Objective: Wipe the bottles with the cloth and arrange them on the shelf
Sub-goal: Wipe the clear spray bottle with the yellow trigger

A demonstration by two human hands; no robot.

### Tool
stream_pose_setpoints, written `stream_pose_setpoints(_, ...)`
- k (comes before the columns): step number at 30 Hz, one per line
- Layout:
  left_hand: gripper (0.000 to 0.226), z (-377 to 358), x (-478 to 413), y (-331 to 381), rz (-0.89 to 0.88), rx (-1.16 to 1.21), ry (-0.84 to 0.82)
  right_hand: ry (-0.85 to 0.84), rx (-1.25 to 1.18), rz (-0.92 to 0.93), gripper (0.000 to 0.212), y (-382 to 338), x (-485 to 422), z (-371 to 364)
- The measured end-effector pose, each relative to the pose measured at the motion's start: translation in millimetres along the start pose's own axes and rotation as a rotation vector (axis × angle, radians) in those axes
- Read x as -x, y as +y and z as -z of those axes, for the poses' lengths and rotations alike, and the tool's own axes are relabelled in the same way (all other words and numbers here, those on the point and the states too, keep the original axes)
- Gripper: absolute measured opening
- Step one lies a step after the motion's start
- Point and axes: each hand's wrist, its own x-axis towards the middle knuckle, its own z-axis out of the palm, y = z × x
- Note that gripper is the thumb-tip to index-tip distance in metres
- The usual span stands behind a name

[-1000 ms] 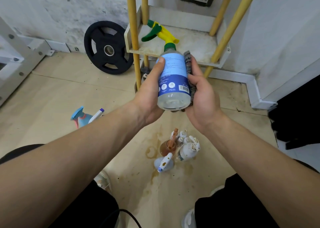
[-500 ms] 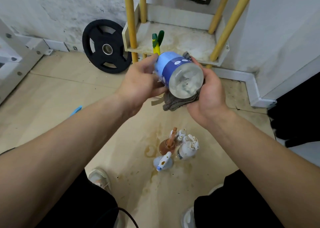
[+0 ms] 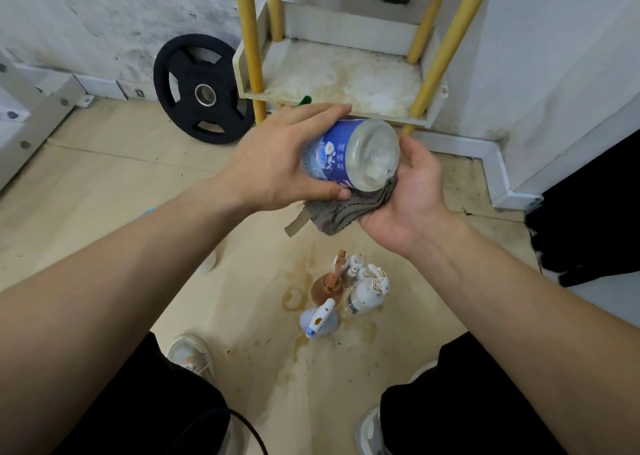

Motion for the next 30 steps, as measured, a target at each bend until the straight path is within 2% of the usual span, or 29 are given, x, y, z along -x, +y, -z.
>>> stream_pose_setpoints(3, 0.100, -1, -4, 0, -0.031, 0.012, -0.008, -0.001, 0.017, 0.018, 0.068, 2, 3, 1)
stream_pose_setpoints(6, 0.094, -3, -5, 1, 0.012, 0.086, 0.021, -0.013, 0.034, 0.099, 0.067, 6, 5, -3)
stream_pose_setpoints(17, 0.061, -7, -8, 21, 0.201, 0.586, 0.052, 0.065, 0.139, 0.434, 0.060, 9, 8, -20)
stream_pose_setpoints(22, 0.062, -9, -6, 22, 0.242, 0.686, -0.001, 0.084, 0.457, 0.634, 0.029, -1, 11, -18)
stream_pose_setpoints(23, 0.062, -10, -6, 22, 0.250, 0.703, -0.013, 0.093, 0.571, 0.680, 0.032, -4, 11, -18)
stream_pose_setpoints(26, 0.066, -8, -6, 18, 0.274, 0.746, -0.049, 0.058, 0.994, 0.770, 0.062, -4, 10, -11)
stream_pose_setpoints(28, 0.065, -4, -5, 14, 0.283, 0.756, -0.077, -0.002, 1.141, 0.790, 0.071, -5, 10, -9)
stream_pose_setpoints(30, 0.060, 1, -4, 11, 0.292, 0.749, -0.110, -0.041, 1.191, 0.781, 0.069, -6, 11, -6)
